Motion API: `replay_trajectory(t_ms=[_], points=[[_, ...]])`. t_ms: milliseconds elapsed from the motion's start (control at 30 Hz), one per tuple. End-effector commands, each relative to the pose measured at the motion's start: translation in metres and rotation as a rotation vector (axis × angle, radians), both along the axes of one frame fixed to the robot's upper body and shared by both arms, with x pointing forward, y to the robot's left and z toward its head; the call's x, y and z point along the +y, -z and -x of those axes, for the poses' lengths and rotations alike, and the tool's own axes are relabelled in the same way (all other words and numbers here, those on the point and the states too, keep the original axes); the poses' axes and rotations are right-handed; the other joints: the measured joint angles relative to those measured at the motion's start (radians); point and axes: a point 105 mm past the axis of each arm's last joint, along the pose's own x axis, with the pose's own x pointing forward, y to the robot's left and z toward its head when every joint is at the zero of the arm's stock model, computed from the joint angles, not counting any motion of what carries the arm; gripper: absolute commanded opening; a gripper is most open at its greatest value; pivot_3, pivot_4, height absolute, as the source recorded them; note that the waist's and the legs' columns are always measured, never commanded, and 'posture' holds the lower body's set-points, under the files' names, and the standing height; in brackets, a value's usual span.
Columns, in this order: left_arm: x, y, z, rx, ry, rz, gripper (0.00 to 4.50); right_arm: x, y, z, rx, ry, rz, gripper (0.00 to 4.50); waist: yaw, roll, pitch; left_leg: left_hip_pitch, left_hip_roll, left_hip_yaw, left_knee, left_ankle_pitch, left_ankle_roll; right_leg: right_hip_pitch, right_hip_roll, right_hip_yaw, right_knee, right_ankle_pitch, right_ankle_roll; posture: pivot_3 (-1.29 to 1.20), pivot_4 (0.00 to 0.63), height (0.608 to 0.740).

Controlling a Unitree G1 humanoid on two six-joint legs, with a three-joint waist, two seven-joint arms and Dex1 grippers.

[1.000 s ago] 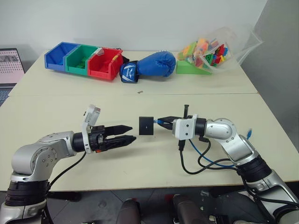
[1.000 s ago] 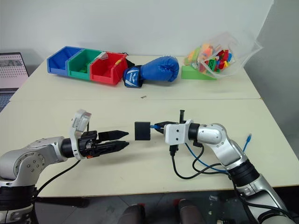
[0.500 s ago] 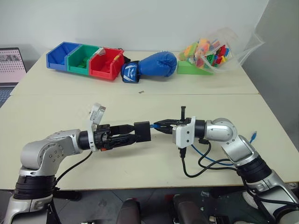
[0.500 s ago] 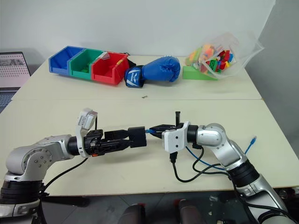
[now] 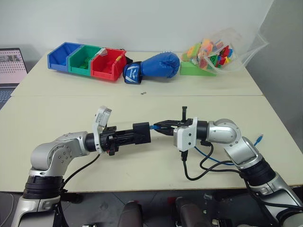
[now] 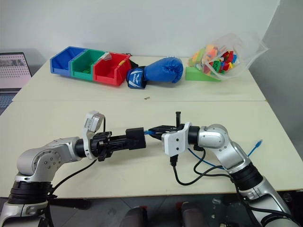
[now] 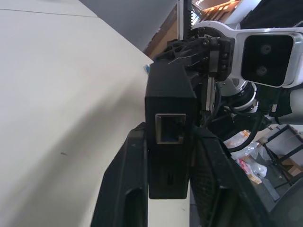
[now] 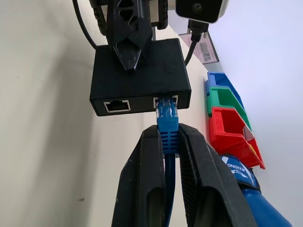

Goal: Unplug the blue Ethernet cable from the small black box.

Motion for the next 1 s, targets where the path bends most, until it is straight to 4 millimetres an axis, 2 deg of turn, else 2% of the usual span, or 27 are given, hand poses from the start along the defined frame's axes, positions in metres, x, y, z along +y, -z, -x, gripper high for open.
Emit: replay_trajectory(t_ms=[33, 167, 200, 233, 300, 500, 667, 867, 1000], points=[[-0.001, -0.004, -0.002, -0.025, 0.0, 0.003, 0.8, 0.007, -0.017, 0.015, -0.062, -0.06, -0.016, 0.14, 0.0, 0.0, 0.0, 0.0, 0.0, 0.0, 0.0, 0.0, 0.0, 0.0, 0.0, 0.0, 0.0, 0.0, 0.0, 0.0, 0.15, 0.74], [0.0, -0.002, -0.002, -0.014, 0.004, 0.002, 0.8, 0.004, -0.014, 0.018, -0.074, -0.069, 0.022, 0.14, 0.001, 0.0, 0.0, 0.0, 0.0, 0.0, 0.0, 0.0, 0.0, 0.0, 0.0, 0.0, 0.0, 0.0, 0.0, 0.0, 0.15, 0.74], [0.0, -0.002, -0.002, -0.012, 0.005, 0.002, 0.8, 0.004, -0.014, 0.018, -0.075, -0.068, 0.024, 0.84, 0.001, 0.0, 0.0, 0.0, 0.0, 0.0, 0.0, 0.0, 0.0, 0.0, 0.0, 0.0, 0.0, 0.0, 0.0, 0.0, 0.15, 0.74], [0.0, -0.002, -0.002, -0.014, 0.007, -0.002, 0.8, 0.002, -0.014, 0.018, -0.068, -0.066, 0.034, 0.99, 0.001, 0.0, 0.0, 0.0, 0.0, 0.0, 0.0, 0.0, 0.0, 0.0, 0.0, 0.0, 0.0, 0.0, 0.0, 0.0, 0.15, 0.74], [-0.002, 0.0, -0.004, -0.035, 0.002, -0.018, 0.79, -0.002, -0.012, 0.02, 0.013, -0.051, 0.045, 1.6, 0.001, 0.0, 0.0, 0.0, 0.0, 0.0, 0.0, 0.0, 0.0, 0.0, 0.0, 0.0, 0.0, 0.0, 0.0, 0.0, 0.15, 0.74], [-0.007, 0.001, 0.0, -0.094, 0.062, -0.039, 0.79, -0.012, -0.028, 0.034, 0.502, -0.013, -0.103, 2.98, 0.01, 0.0, 0.0, 0.0, 0.0, 0.0, 0.0, 0.0, 0.0, 0.0, 0.0, 0.0, 0.0, 0.0, 0.0, 0.0, 0.15, 0.74], [-0.009, -0.001, 0.008, -0.169, 0.131, -0.066, 0.79, -0.013, -0.036, 0.028, 0.787, 0.031, -0.231, 3.0, 0.009, 0.0, 0.0, 0.0, 0.0, -0.001, 0.0, 0.0, 0.0, 0.001, 0.0, 0.0, 0.0, 0.0, 0.0, 0.0, 0.15, 0.74], [-0.009, -0.005, 0.014, -0.224, 0.18, -0.103, 0.79, -0.014, -0.018, 0.024, 1.077, 0.049, -0.275, 3.0, 0.008, 0.0, 0.0, 0.0, 0.0, -0.001, 0.0, 0.0, 0.0, 0.001, 0.0, 0.0, -0.001, 0.0, 0.0, 0.0, 0.15, 0.74], [-0.008, -0.005, 0.015, -0.229, 0.185, -0.108, 0.79, -0.013, -0.013, 0.024, 1.137, 0.037, -0.256, 3.0, 0.008, 0.001, 0.001, 0.0, 0.0, -0.001, 0.0, 0.0, 0.0, 0.001, 0.0, 0.0, -0.001, 0.0, 0.0, 0.0, 0.15, 0.74]])
